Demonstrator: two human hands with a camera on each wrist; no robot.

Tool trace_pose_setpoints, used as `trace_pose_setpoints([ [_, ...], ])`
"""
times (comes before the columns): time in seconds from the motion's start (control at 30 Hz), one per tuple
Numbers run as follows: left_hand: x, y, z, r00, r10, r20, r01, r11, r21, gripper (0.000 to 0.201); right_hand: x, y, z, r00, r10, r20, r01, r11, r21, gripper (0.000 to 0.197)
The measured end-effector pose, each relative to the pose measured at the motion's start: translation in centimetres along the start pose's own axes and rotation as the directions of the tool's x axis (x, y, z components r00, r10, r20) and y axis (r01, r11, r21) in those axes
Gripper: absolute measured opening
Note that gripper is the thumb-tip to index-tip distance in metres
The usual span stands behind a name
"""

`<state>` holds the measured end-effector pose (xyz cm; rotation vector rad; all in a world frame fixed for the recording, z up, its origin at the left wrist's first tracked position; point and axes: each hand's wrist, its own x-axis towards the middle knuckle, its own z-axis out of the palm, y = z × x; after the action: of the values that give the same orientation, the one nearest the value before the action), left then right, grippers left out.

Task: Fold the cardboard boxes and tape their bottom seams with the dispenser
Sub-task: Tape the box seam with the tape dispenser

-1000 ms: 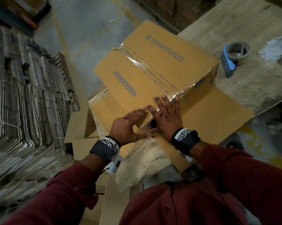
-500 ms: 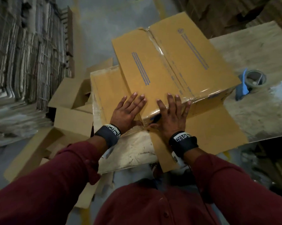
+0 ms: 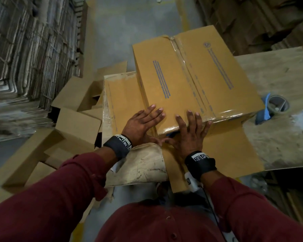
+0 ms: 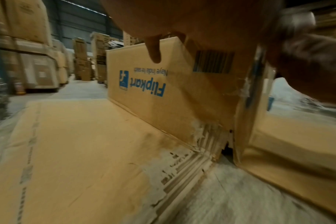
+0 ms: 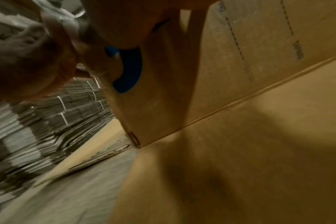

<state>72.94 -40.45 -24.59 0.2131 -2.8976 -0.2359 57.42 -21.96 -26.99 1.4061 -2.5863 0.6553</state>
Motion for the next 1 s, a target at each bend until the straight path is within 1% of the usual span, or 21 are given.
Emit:
trace_pose_setpoints([
  [0.07,-0.1,0.3,0.0,0.998,0.027,-0.054,-0.028,0.999,-0.02,0.082,-0.1,0.2,0.0,1.0,0.005,-0.026,-0.004,0.999,0.037,0.084],
  [0.13,-0.3,0.7,-0.1,0.994,0.05,-0.101,-0.053,0.998,-0.024,0.067,-0.3,0.2,0.2,0.999,0.002,-0.041,-0.001,0.999,0.038,0.068],
  [0.23,-0.2,1.3,-0.1,0.99,0.044,-0.134,-0.047,0.999,-0.022,0.059,-0.4,0.3,0.2,0.997,-0.01,-0.071,0.012,1.0,0.027,0.055],
  [0.4,-0.2,2.2,0.2,0.992,-0.005,-0.126,0.002,1.0,-0.026,0.057,-0.3,0.0,-0.9,0.999,-0.013,-0.047,0.014,1.0,0.006,0.053],
  [0.47,-0.2,2.6,0.0,0.991,-0.026,-0.132,0.022,0.999,-0.037,0.057,-0.2,-0.4,-2.2,1.0,-0.005,0.016,0.005,1.0,-0.002,0.057],
  [0.53,-0.3,2.8,-0.1,0.989,-0.056,-0.139,0.049,0.997,-0.053,0.056,0.1,-0.1,-4.1,0.994,0.003,0.107,0.001,1.0,-0.029,0.062],
  [0.6,-1.1,2.9,-0.2,0.977,-0.144,-0.158,0.128,0.986,-0.108,0.052,1.0,1.6,-6.3,0.988,0.033,0.15,-0.027,0.999,-0.045,0.067],
  [0.67,-2.2,3.1,-0.4,0.941,-0.285,-0.18,0.253,0.95,-0.183,0.051,2.6,4.9,-8.3,0.982,0.112,0.154,-0.104,0.993,-0.06,0.072],
  [0.7,-2.7,2.9,-0.5,0.924,-0.337,-0.181,0.3,0.932,-0.204,0.05,3.4,6.8,-9.2,0.973,0.167,0.161,-0.158,0.985,-0.068,0.075],
  [0.73,-3.1,2.6,-0.7,0.915,-0.365,-0.173,0.328,0.922,-0.207,0.051,4.2,8.6,-9.9,0.958,0.216,0.187,-0.205,0.976,-0.079,0.078],
  [0.77,-3.5,2.2,-0.9,0.912,-0.379,-0.157,0.347,0.917,-0.196,0.053,4.8,10.2,-10.5,0.942,0.239,0.234,-0.223,0.971,-0.09,0.081],
  [0.8,-3.6,1.7,-1.3,0.908,-0.393,-0.143,0.367,0.913,-0.178,0.054,5.4,11.4,-10.9,0.93,0.219,0.296,-0.199,0.975,-0.097,0.082],
  [0.87,-3.8,1.0,-2.2,0.887,-0.447,-0.115,0.433,0.892,-0.128,0.053,6.1,12.8,-11.5,0.905,0.102,0.414,-0.069,0.993,-0.095,0.082],
  [0.9,-3.9,0.7,-2.8,0.861,-0.499,-0.104,0.487,0.865,-0.116,0.05,6.3,12.9,-11.7,0.892,0.042,0.45,-0.001,0.996,-0.092,0.08],
  [0.97,-3.7,0.0,-4.3,0.779,-0.622,-0.077,0.617,0.783,-0.081,0.044,6.5,12.4,-12.2,0.877,-0.075,0.475,0.129,0.988,-0.081,0.071],
  [1.0,-3.4,-0.2,-5.1,0.739,-0.673,-0.044,0.671,0.74,-0.044,0.045,6.3,12.0,-12.3,0.868,-0.13,0.479,0.184,0.981,-0.067,0.065],
])
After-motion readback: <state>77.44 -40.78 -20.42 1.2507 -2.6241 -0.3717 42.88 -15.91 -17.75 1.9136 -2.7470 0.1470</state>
